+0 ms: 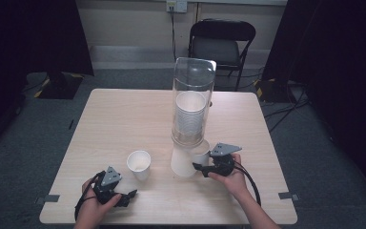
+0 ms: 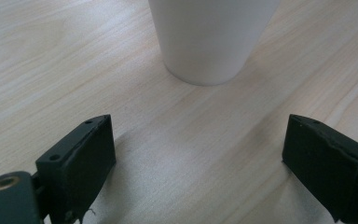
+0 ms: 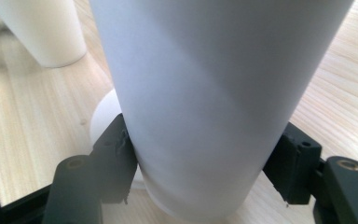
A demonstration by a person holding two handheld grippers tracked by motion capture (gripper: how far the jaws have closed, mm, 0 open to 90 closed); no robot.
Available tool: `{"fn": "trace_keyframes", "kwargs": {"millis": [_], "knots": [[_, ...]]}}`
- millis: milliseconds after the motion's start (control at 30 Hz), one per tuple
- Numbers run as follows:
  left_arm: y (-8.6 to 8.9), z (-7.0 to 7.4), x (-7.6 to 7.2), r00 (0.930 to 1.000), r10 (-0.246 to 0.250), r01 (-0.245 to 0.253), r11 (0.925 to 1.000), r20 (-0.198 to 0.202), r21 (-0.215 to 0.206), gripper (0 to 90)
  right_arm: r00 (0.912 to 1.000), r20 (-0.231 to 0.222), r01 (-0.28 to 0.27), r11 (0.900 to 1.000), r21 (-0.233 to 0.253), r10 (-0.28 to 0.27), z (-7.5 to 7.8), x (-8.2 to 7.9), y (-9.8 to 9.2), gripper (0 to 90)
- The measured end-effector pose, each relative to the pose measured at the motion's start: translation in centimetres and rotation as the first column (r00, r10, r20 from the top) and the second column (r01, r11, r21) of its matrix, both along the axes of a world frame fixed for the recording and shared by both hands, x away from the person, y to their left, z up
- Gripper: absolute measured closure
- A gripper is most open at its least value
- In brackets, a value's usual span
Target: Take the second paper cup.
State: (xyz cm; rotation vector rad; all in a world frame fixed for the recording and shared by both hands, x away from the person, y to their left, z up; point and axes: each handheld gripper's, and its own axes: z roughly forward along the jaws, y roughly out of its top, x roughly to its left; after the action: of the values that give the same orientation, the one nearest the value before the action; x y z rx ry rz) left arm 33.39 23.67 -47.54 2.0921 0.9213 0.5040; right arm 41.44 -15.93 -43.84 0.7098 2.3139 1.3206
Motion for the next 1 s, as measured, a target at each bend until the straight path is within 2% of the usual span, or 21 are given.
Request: {"fn": "trace_keyframes", "kwargs": {"millis": [600, 700, 867, 1000], "knots": [[0.0, 0.0, 0.0, 1.0000, 0.000, 0.000, 1.0000, 0.000, 0.000, 8.8, 0.9949, -0.019, 0.099, 0.994, -0.036, -0.099, -1.1, 1.2, -2.6, 32.9], [0.0, 0.0, 0.0, 1.0000, 0.000, 0.000, 1.0000, -0.001, 0.000, 8.8, 0.9925, -0.035, 0.115, 0.992, -0.050, -0.117, -1.3, 1.5, -3.1, 32.8], [0.0, 0.0, 0.0, 1.0000, 0.000, 0.000, 1.0000, -0.001, 0.000, 8.8, 0.9912, -0.043, 0.123, 0.991, -0.049, -0.125, -1.5, 1.7, -3.4, 32.5], [0.0, 0.0, 0.0, 1.0000, 0.000, 0.000, 1.0000, 0.000, 0.000, 8.8, 0.9899, -0.040, 0.133, 0.988, -0.084, -0.136, -1.6, 1.7, -3.4, 32.0]]}}
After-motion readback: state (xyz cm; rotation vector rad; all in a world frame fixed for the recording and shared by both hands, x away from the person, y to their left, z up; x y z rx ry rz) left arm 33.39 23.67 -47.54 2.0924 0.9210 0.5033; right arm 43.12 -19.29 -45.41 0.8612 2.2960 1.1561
